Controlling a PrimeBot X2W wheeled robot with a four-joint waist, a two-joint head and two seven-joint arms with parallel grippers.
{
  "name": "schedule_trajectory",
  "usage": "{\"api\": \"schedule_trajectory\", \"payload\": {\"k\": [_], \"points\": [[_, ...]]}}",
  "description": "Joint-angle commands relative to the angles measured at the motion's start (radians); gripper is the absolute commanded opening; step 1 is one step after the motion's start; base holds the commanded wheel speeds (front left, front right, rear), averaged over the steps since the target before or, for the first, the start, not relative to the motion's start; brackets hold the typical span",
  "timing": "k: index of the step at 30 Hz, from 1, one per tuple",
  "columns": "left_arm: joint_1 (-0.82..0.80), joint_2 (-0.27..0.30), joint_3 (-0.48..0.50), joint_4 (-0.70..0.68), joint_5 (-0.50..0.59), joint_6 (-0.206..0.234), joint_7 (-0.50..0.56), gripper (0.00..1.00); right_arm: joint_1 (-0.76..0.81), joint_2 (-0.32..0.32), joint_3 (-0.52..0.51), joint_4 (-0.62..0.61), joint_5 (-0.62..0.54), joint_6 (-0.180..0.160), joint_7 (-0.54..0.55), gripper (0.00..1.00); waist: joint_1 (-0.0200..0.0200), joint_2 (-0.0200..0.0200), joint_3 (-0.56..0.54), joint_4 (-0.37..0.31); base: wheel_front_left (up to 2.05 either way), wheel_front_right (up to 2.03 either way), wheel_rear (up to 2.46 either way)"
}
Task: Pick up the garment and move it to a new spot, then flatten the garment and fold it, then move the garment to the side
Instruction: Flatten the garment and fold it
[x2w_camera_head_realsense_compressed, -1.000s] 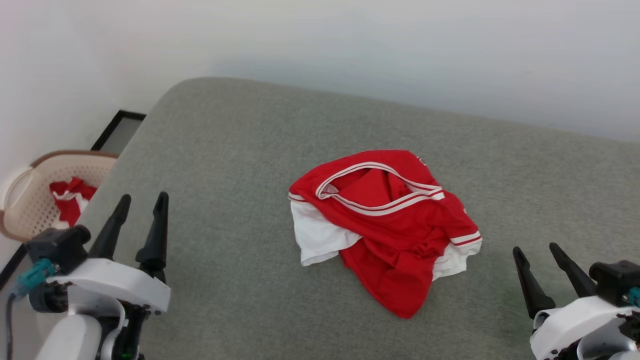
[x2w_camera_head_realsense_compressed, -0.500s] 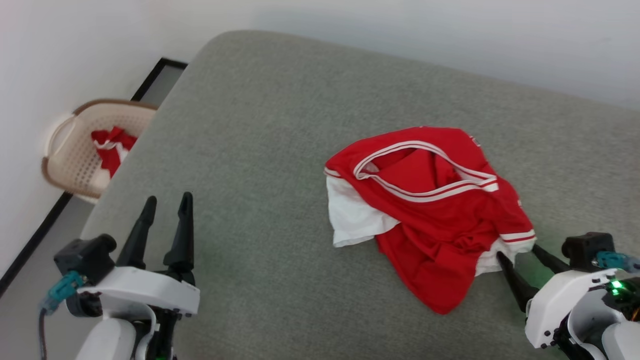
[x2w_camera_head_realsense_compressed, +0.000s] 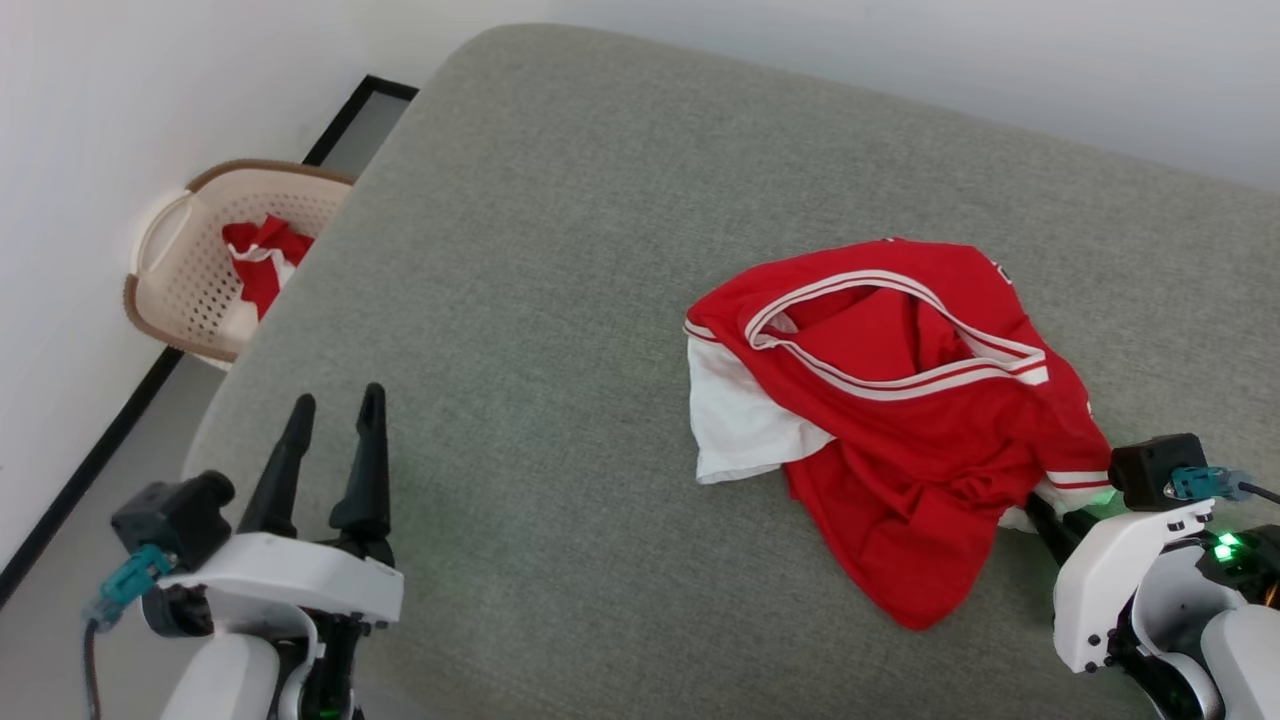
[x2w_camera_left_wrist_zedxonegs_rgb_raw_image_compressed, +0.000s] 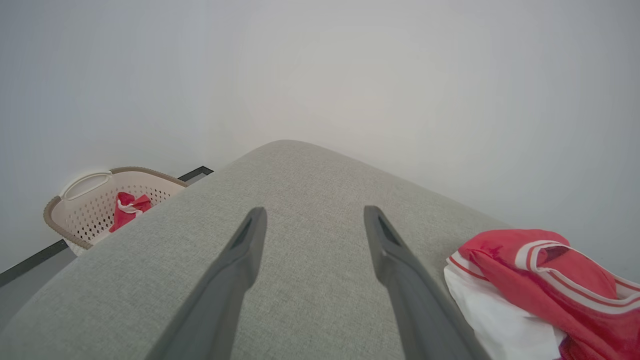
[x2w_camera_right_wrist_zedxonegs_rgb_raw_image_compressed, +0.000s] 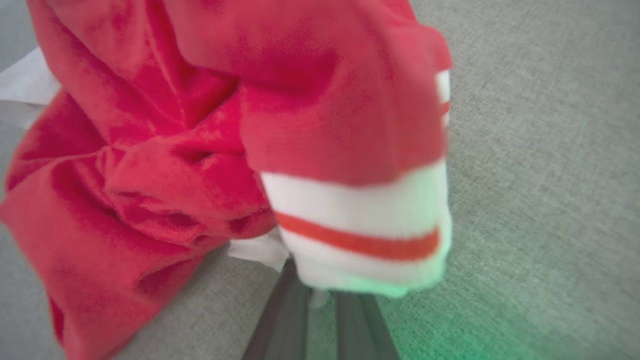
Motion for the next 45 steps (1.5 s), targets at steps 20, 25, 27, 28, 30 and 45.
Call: {"api": "schedule_trajectory", "payload": {"k": [20,25,27,28,30,45], "points": [[0.017,0.041,0.026,-0.014,0.001,0.001,-0.004,1.0,0.092,-0.142,-0.274,-0.111,-0.017,-0.002,0.053,0.0,0.0,0.0,-0.061,-0.159,0.0,0.0,0.0],[0.001,0.04,0.014,-0.013,0.005,-0.003,-0.001,1.0,0.127,-0.156,-0.333,-0.079,-0.037,-0.002,0.053,0.0,0.0,0.0,-0.058,-0.174,0.0,0.0,0.0],[-0.003,0.038,0.009,-0.008,0.004,-0.005,0.002,1.0,0.136,-0.154,-0.349,-0.051,-0.042,-0.002,0.047,0.0,0.0,0.0,-0.057,-0.175,0.0,0.0,0.0],[-0.004,0.037,0.006,-0.005,0.005,-0.005,0.003,1.0,0.14,-0.148,-0.352,-0.037,-0.041,-0.002,0.044,0.0,0.0,0.0,-0.057,-0.176,0.0,0.0,0.0],[-0.01,0.037,0.003,0.0,0.004,-0.005,0.004,1.0,0.147,-0.135,-0.354,-0.003,-0.043,-0.002,0.048,0.0,0.0,0.0,-0.058,-0.176,0.0,0.0,0.0],[0.018,0.072,-0.004,0.026,-0.003,-0.02,0.015,1.0,0.055,-0.107,-0.295,0.184,0.026,-0.002,0.072,1.0,0.0,0.0,-0.129,-0.222,0.0,0.0,0.0]]}}
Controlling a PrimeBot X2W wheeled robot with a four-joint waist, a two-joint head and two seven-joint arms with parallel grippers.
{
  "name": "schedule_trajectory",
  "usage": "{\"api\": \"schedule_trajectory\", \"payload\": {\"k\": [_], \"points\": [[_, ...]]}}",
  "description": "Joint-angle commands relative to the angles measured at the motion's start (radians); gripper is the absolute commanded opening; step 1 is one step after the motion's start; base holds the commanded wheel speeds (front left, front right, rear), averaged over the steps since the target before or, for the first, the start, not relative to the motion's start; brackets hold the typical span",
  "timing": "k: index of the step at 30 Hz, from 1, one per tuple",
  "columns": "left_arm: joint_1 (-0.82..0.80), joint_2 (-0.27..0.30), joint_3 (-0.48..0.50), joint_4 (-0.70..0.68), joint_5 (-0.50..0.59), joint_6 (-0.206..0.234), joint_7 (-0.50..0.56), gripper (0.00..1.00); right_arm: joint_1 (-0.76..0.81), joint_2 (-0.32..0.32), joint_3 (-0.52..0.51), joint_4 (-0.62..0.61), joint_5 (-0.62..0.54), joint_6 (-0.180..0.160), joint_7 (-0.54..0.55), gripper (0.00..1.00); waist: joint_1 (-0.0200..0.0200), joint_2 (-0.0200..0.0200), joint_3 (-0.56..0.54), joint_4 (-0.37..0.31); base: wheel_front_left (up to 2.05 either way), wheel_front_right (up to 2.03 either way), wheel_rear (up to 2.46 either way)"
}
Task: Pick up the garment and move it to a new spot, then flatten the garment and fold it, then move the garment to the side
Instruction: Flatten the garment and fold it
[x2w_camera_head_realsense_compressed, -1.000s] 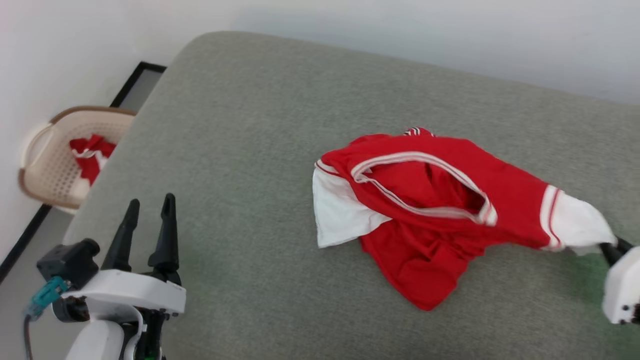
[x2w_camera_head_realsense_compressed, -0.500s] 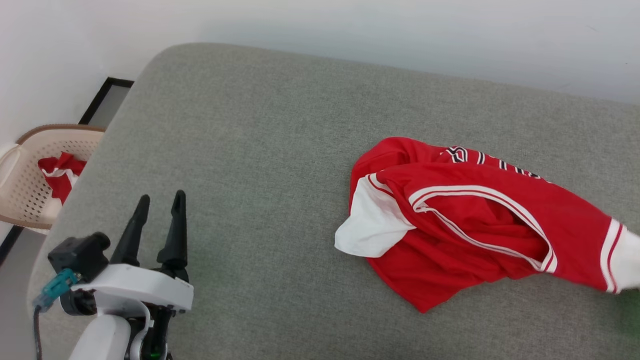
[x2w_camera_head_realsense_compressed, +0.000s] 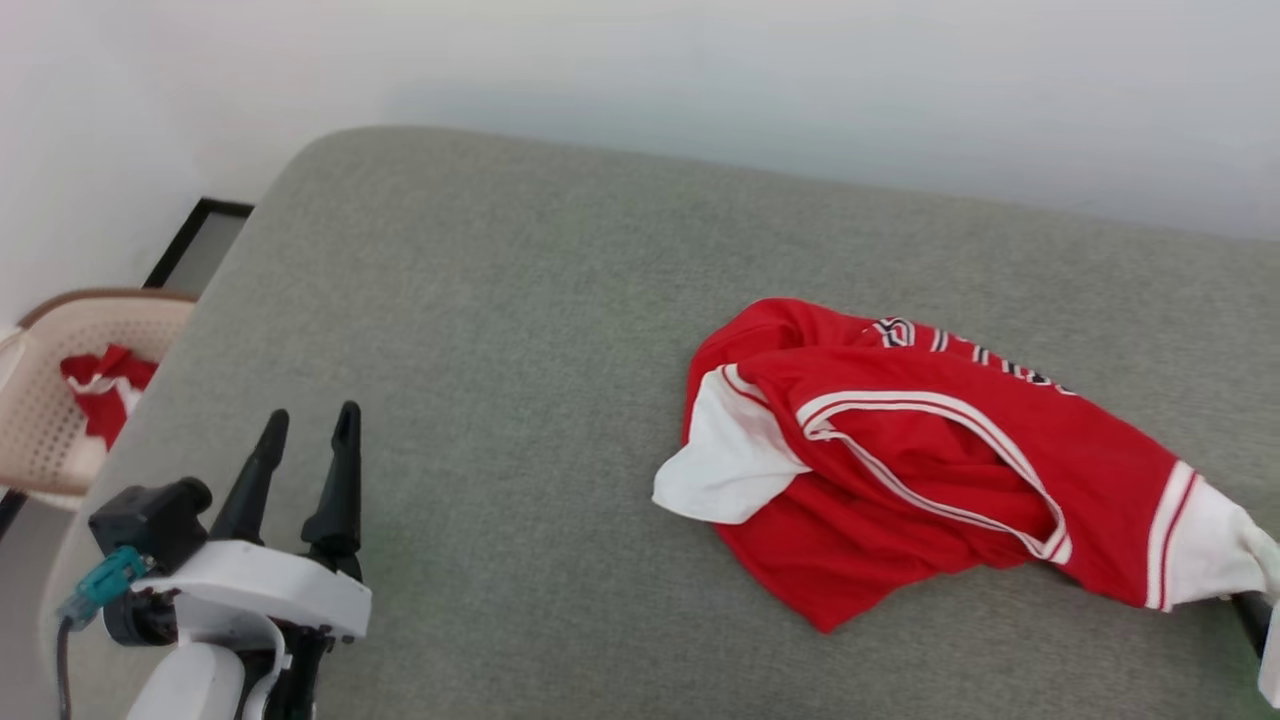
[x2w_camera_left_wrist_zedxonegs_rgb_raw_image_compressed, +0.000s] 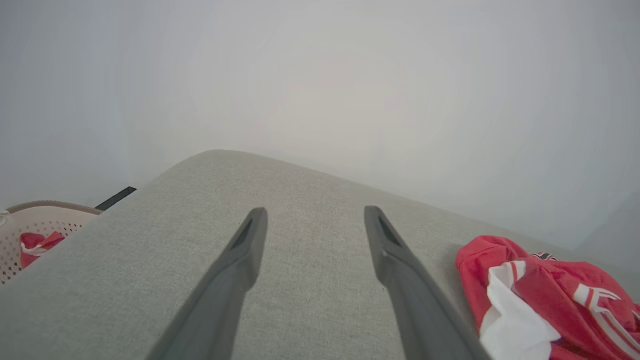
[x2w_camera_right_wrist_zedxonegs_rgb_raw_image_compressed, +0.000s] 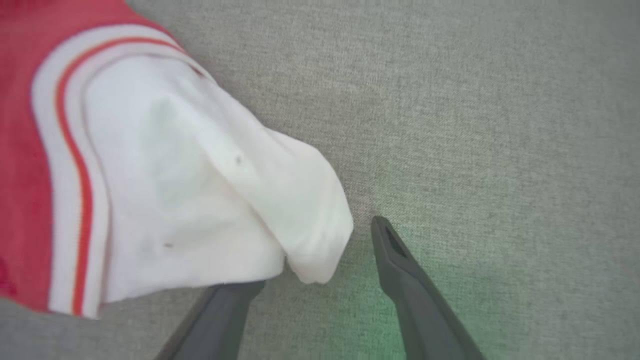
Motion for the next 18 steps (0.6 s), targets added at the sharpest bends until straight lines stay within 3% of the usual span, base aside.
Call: {"api": "schedule_trajectory", "payload": {"k": [1,9,18], "points": [[0.014,0.012,-0.005,-0.01,-0.001,-0.008,0.009,1.0,-0.012,-0.009,0.011,-0.013,0.012,-0.001,0.006,1.0,0.0,0.0,-0.03,-0.031,0.0,0.0,0.0],[-0.008,0.046,-0.033,-0.054,-0.018,-0.026,0.099,1.0,0.028,0.001,-0.007,-0.1,0.033,-0.001,-0.043,1.0,0.0,0.0,-0.07,-0.09,0.0,0.0,0.0],[-0.114,0.092,-0.107,-0.102,-0.059,-0.05,0.332,1.0,0.072,0.103,-0.059,-0.246,-0.032,-0.001,-0.193,1.0,0.0,0.0,-0.088,-0.187,0.0,0.0,0.0]]}}
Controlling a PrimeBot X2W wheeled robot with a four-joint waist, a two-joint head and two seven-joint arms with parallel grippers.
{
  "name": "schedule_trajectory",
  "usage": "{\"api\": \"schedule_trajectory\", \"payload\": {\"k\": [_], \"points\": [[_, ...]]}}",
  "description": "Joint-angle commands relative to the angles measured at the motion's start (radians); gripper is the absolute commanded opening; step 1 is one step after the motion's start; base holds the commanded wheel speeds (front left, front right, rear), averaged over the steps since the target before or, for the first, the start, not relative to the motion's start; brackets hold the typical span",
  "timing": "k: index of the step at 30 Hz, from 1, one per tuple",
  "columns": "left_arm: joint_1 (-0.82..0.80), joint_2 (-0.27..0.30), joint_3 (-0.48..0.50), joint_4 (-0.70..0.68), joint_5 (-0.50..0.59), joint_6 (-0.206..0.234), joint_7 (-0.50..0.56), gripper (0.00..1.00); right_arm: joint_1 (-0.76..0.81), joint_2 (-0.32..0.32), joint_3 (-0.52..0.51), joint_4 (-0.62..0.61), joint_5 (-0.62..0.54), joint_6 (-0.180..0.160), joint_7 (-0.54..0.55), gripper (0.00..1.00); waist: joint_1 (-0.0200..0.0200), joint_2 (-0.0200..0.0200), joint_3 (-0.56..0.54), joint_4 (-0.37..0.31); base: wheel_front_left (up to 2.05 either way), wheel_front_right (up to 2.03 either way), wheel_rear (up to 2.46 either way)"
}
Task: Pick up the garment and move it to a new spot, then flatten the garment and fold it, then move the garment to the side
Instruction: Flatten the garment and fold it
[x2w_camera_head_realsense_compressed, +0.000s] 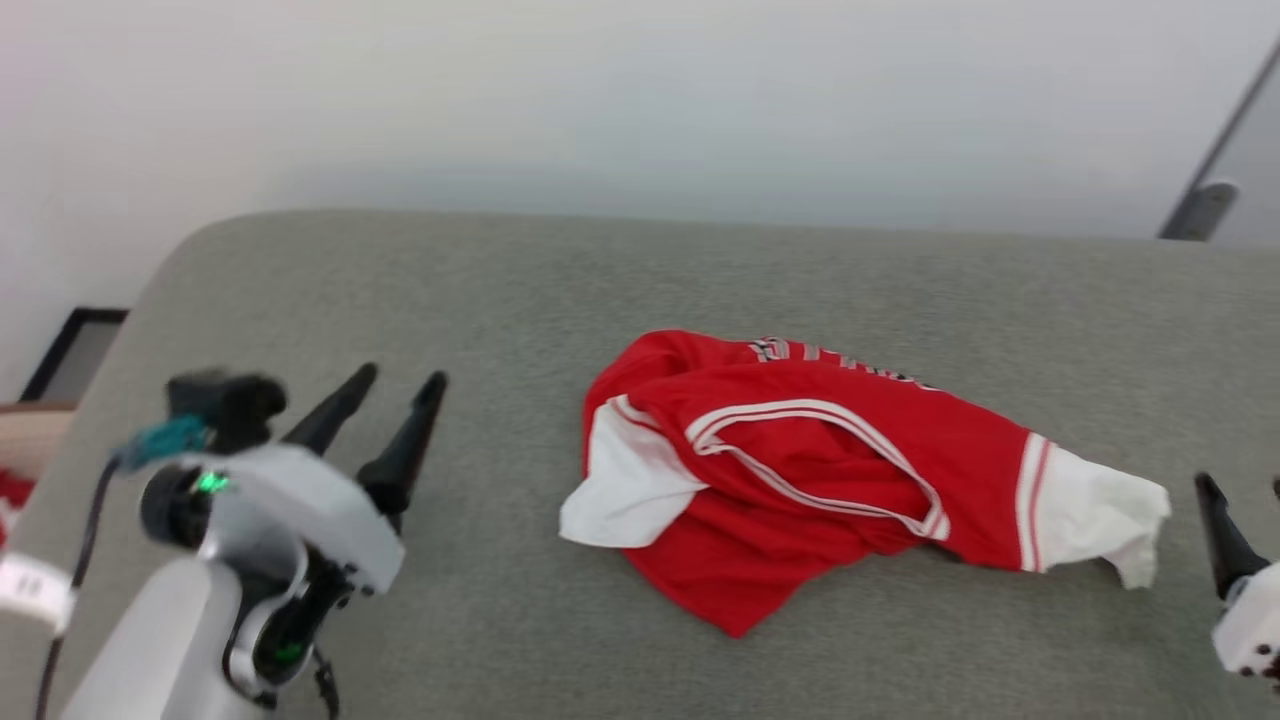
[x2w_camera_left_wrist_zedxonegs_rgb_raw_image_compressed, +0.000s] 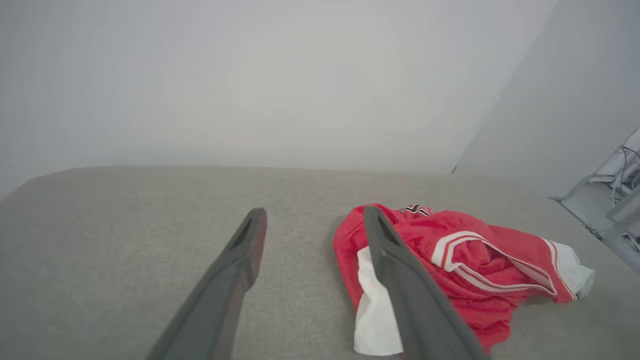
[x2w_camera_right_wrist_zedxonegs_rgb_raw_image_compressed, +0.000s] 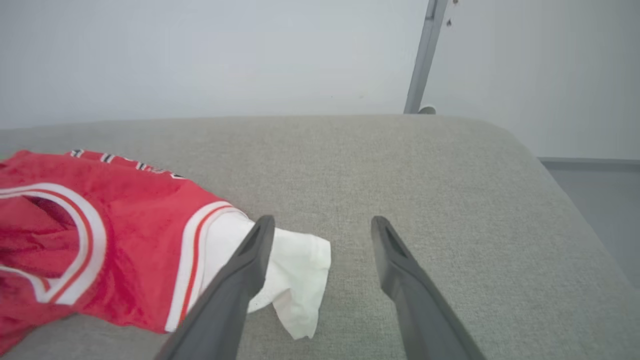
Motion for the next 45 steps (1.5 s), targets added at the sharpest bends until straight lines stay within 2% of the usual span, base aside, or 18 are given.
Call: {"api": "schedule_trajectory", "payload": {"k": [1,10,19,26,36,37,39,45], "points": [[-0.026,0.006,-0.015,-0.004,-0.007,-0.007,0.032,1.0,0.012,0.022,-0.007,-0.025,-0.019,-0.001,-0.03,1.0,0.0,0.0,-0.009,-0.045,0.0,0.0,0.0],[-0.186,0.003,-0.122,0.088,-0.102,-0.03,0.325,1.0,0.01,0.133,-0.031,-0.124,-0.078,-0.001,-0.144,1.0,0.0,0.0,0.027,-0.124,0.0,0.0,0.0],[-0.282,-0.013,-0.214,0.266,-0.112,-0.013,0.549,1.0,-0.012,0.157,-0.022,-0.146,-0.079,-0.001,-0.158,1.0,0.0,0.0,0.072,-0.174,0.0,0.0,0.0],[-0.312,-0.026,-0.258,0.373,-0.082,0.005,0.597,1.0,-0.021,0.156,-0.025,-0.141,-0.073,-0.001,-0.158,1.0,0.0,0.0,0.091,-0.183,0.0,0.0,0.0],[-0.347,-0.067,-0.28,0.501,-0.087,-0.012,0.583,1.0,-0.036,0.147,-0.017,-0.125,-0.065,-0.001,-0.158,1.0,0.0,0.0,0.109,-0.182,0.0,0.0,0.0],[-0.352,-0.068,-0.282,0.512,-0.088,-0.014,0.584,0.7,-0.038,0.146,-0.017,-0.122,-0.064,-0.001,-0.16,1.0,0.0,0.0,0.11,-0.181,0.0,0.0,0.0],[-0.358,-0.073,-0.286,0.527,-0.093,-0.018,0.582,0.0,-0.043,0.145,-0.016,-0.118,-0.062,-0.001,-0.16,1.0,0.0,0.0,0.112,-0.179,0.0,0.0,0.0],[-0.368,-0.085,-0.294,0.563,-0.121,-0.03,0.589,0.0,-0.043,0.14,-0.017,-0.108,-0.061,-0.001,-0.168,1.0,0.0,0.0,0.117,-0.169,0.0,0.0,0.0]]}}
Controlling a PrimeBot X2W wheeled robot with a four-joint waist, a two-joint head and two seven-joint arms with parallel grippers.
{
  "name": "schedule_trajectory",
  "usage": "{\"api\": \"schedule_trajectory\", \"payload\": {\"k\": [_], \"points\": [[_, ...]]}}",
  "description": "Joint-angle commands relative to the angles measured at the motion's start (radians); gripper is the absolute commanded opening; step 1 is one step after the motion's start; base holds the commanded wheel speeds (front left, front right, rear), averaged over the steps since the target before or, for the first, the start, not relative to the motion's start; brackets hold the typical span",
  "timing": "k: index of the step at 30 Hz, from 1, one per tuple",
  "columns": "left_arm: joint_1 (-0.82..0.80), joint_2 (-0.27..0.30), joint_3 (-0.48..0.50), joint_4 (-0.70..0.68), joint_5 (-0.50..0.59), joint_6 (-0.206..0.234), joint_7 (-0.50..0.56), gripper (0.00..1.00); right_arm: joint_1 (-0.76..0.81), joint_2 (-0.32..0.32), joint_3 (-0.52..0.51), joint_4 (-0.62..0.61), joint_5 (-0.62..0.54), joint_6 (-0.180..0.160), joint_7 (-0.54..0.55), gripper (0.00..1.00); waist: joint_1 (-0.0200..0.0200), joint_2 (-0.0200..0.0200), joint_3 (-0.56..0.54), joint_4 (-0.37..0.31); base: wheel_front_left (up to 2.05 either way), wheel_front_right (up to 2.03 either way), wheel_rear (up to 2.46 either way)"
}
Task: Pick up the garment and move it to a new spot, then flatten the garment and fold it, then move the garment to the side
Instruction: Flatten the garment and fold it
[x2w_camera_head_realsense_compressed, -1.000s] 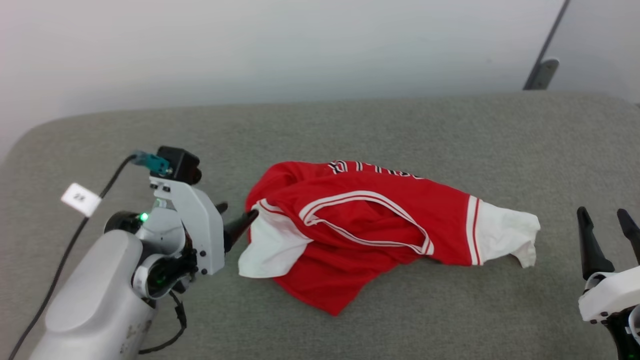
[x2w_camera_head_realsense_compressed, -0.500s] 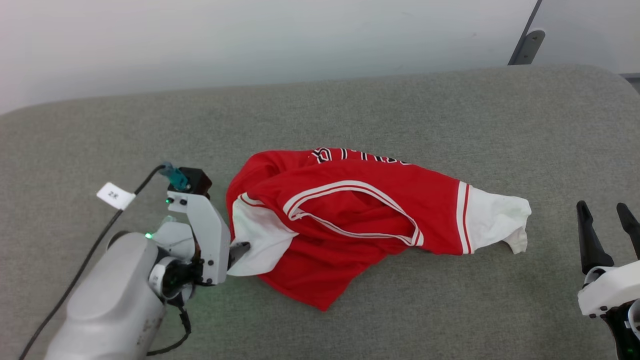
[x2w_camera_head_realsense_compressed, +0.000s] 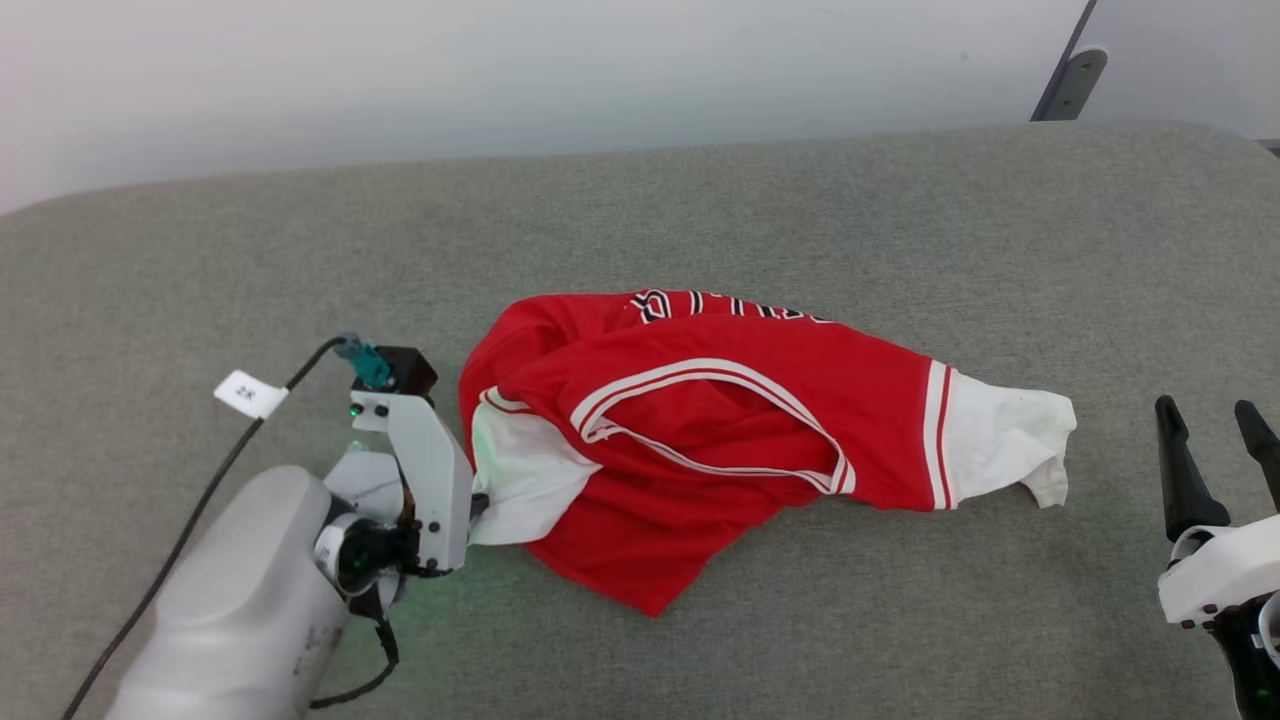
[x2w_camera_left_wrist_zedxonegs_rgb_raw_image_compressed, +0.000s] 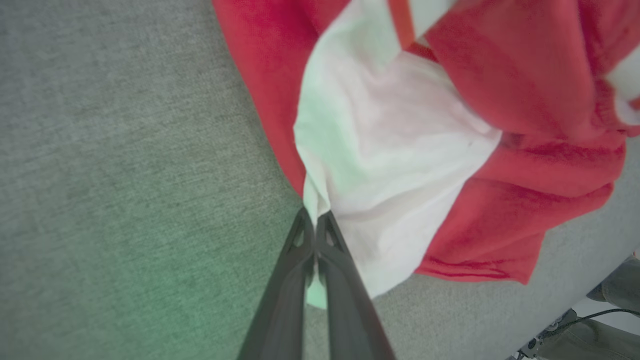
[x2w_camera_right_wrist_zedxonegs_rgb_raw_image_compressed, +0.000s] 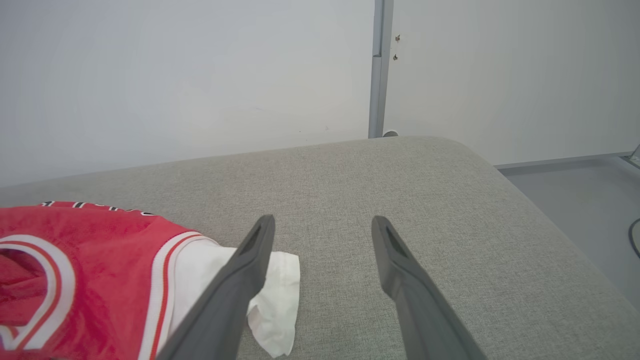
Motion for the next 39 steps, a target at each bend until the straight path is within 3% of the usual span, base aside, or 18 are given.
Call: {"api": "schedule_trajectory", "payload": {"k": [1,10,18,24,32,39], "points": [[-0.013,0.005,-0.007,0.008,-0.006,-0.007,0.004,0.0,-0.004,-0.005,0.0,0.004,0.0,-0.001,-0.009,1.0,0.0,-0.0001,0.0,0.005,0.0,0.0,0.0],[-0.079,0.076,-0.018,-0.018,0.036,-0.009,-0.027,0.0,0.017,0.003,-0.013,0.0,-0.016,-0.001,-0.002,1.0,0.0,-0.0001,-0.019,0.029,0.0,0.0,0.0],[-0.14,0.169,-0.042,-0.095,0.122,-0.012,-0.179,0.0,0.026,0.012,-0.007,-0.004,-0.024,-0.001,0.006,1.0,0.0,-0.0001,-0.039,0.043,0.0,0.0,0.0],[-0.06,0.236,-0.087,-0.235,0.067,-0.015,-0.219,0.0,0.047,0.01,-0.007,-0.003,-0.028,-0.001,0.01,1.0,0.0,-0.0001,-0.062,0.049,0.0,0.0,0.0],[0.136,0.372,-0.177,-0.5,-0.062,-0.016,-0.205,0.0,0.078,0.012,-0.017,-0.013,-0.025,-0.001,0.017,1.0,0.0,-0.0001,-0.069,0.056,0.0,0.0,0.0],[0.226,0.387,-0.206,-0.536,-0.11,-0.013,-0.184,0.0,0.079,0.018,-0.018,-0.011,-0.018,-0.001,0.03,1.0,0.0,-0.0001,-0.059,0.066,0.0,0.0,0.0]]}}
